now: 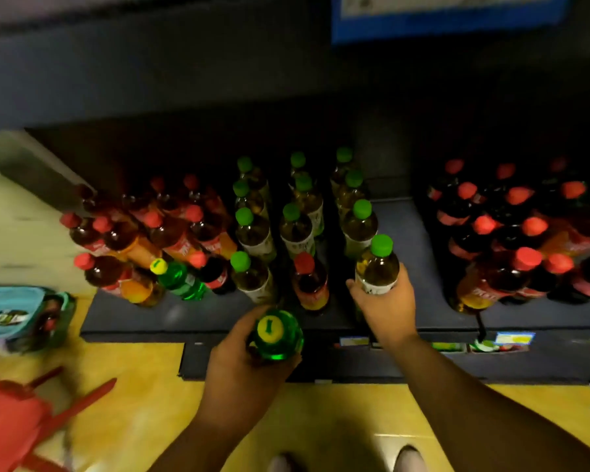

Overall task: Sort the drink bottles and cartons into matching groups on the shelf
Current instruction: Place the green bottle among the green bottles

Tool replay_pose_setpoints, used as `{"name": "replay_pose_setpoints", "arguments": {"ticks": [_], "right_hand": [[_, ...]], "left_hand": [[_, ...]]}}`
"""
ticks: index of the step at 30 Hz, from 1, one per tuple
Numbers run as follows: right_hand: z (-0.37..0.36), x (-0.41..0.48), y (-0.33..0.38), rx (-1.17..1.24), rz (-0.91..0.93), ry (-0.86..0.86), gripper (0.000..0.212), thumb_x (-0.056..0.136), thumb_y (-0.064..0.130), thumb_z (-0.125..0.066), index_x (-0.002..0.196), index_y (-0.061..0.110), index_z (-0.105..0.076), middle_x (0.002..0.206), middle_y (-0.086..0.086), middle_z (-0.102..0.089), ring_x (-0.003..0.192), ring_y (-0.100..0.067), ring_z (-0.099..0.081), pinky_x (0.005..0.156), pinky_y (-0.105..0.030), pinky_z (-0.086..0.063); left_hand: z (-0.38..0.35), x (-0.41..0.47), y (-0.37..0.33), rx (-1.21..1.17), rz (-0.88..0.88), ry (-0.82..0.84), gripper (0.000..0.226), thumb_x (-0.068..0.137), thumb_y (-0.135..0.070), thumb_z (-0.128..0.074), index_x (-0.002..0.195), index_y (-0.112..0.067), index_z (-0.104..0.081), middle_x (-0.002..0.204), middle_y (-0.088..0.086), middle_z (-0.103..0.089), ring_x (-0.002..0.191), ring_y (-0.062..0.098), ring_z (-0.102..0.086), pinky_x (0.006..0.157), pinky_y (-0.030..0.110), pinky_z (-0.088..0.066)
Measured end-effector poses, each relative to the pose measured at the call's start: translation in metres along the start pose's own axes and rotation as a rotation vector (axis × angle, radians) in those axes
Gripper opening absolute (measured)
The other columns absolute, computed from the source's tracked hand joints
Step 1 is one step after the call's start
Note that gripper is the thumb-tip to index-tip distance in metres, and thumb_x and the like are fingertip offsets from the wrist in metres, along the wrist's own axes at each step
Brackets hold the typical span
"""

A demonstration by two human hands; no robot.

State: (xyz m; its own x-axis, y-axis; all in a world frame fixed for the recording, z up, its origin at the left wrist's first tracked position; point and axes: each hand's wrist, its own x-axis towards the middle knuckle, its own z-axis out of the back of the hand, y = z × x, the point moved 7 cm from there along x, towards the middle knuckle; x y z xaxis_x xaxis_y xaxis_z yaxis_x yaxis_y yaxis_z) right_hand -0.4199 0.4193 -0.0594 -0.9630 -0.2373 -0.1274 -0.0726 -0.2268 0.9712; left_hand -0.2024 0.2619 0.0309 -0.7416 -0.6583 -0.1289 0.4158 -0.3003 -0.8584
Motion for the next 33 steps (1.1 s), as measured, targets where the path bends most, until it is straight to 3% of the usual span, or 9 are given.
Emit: {"name": "replay_pose_setpoints", "arguments": {"ticks": [6, 9, 14, 18, 21, 24, 28, 31, 33], "right_hand": [[-0.022, 0.02, -0.029, -0.023, 0.023, 0.01, 0.059, 0.069, 0.02, -0.089, 0.115, 0.032, -0.055, 0.104, 0.02, -0.065, 0.101, -0.009, -0.064, 0.087, -0.025, -0.049], [-0.026, 0.025, -0.032, -0.027, 0.044, 0.004, 0.062, 0.069, 0.021, -0.089, 0.118, 0.033, -0.054, 0.106, 0.022, -0.064, 0.104, -0.007, -0.062, 0.088, -0.021, -0.047], [-0.028, 0.024, -0.03, -0.075, 0.07, -0.002, 0.062, 0.07, 0.021, -0.089, 0.116, 0.037, -0.05, 0.098, 0.036, -0.056, 0.098, 0.001, -0.057, 0.085, -0.015, -0.043], [-0.027, 0.023, -0.032, -0.105, 0.087, -0.008, 0.061, 0.068, 0.027, -0.09, 0.116, 0.034, -0.053, 0.1, 0.03, -0.059, 0.1, -0.001, -0.058, 0.09, -0.019, -0.046], [-0.025, 0.019, -0.037, -0.093, 0.015, 0.05, 0.076, 0.064, 0.031, -0.092, 0.126, 0.032, -0.048, 0.109, 0.021, -0.059, 0.106, -0.004, -0.056, 0.095, -0.027, -0.047], [-0.01, 0.008, -0.04, -0.071, -0.03, 0.073, 0.093, 0.059, 0.034, -0.095, 0.134, 0.031, -0.04, 0.125, 0.014, -0.057, 0.117, -0.008, -0.055, 0.1, -0.031, -0.046], [0.027, -0.019, -0.018, -0.08, -0.055, 0.055, 0.105, 0.054, 0.05, -0.089, 0.143, 0.032, -0.036, 0.145, 0.008, -0.047, 0.133, -0.012, -0.045, 0.11, -0.038, -0.041], [0.049, -0.044, 0.016, -0.07, -0.036, 0.059, 0.106, 0.053, 0.054, -0.088, 0.143, 0.036, -0.034, 0.149, 0.008, -0.044, 0.137, -0.014, -0.042, 0.113, -0.042, -0.039], [0.061, -0.061, 0.045, -0.068, -0.017, 0.065, 0.106, 0.055, 0.052, -0.088, 0.144, 0.036, -0.033, 0.149, 0.008, -0.043, 0.137, -0.016, -0.041, 0.114, -0.044, -0.039]], "left_hand": [[-0.005, 0.004, 0.026, 0.034, -0.004, -0.047, 0.072, 0.059, -0.014, -0.096, 0.118, -0.04, -0.063, 0.112, -0.03, -0.068, 0.103, -0.009, -0.066, 0.088, 0.017, -0.056], [-0.006, 0.009, 0.03, 0.026, -0.004, -0.042, 0.072, 0.059, -0.014, -0.096, 0.118, -0.038, -0.064, 0.111, -0.025, -0.071, 0.106, -0.004, -0.067, 0.091, 0.023, -0.057], [-0.005, 0.013, 0.025, 0.051, -0.058, -0.061, 0.071, 0.057, -0.008, -0.095, 0.112, -0.041, -0.063, 0.109, -0.03, -0.069, 0.103, -0.007, -0.067, 0.083, 0.011, -0.054], [-0.007, 0.017, 0.028, 0.051, -0.072, -0.066, 0.071, 0.059, -0.01, -0.095, 0.112, -0.042, -0.062, 0.11, -0.03, -0.07, 0.104, -0.007, -0.067, 0.085, 0.01, -0.053], [-0.009, 0.015, 0.032, 0.041, -0.064, -0.091, 0.068, 0.06, -0.024, -0.094, 0.117, -0.041, -0.062, 0.112, -0.029, -0.069, 0.106, -0.007, -0.066, 0.088, 0.008, -0.05], [-0.013, 0.009, 0.04, -0.001, 0.015, -0.07, 0.072, 0.059, -0.019, -0.096, 0.118, -0.042, -0.062, 0.11, -0.029, -0.069, 0.104, -0.011, -0.064, 0.088, 0.015, -0.054], [-0.008, -0.002, 0.029, 0.035, 0.063, -0.064, 0.074, 0.059, -0.02, -0.096, 0.118, -0.044, -0.057, 0.102, -0.028, -0.07, 0.097, -0.022, -0.06, 0.081, -0.001, -0.046], [-0.002, -0.014, 0.015, -0.001, 0.142, -0.054, 0.074, 0.062, -0.02, -0.094, 0.12, -0.044, -0.054, 0.105, -0.025, -0.067, 0.1, -0.004, -0.065, 0.087, 0.017, -0.051], [0.002, -0.023, -0.005, -0.055, 0.189, -0.047, 0.075, 0.064, -0.012, -0.092, 0.126, -0.035, -0.057, 0.102, -0.02, -0.066, 0.1, 0.007, -0.063, 0.086, 0.021, -0.045]]}}
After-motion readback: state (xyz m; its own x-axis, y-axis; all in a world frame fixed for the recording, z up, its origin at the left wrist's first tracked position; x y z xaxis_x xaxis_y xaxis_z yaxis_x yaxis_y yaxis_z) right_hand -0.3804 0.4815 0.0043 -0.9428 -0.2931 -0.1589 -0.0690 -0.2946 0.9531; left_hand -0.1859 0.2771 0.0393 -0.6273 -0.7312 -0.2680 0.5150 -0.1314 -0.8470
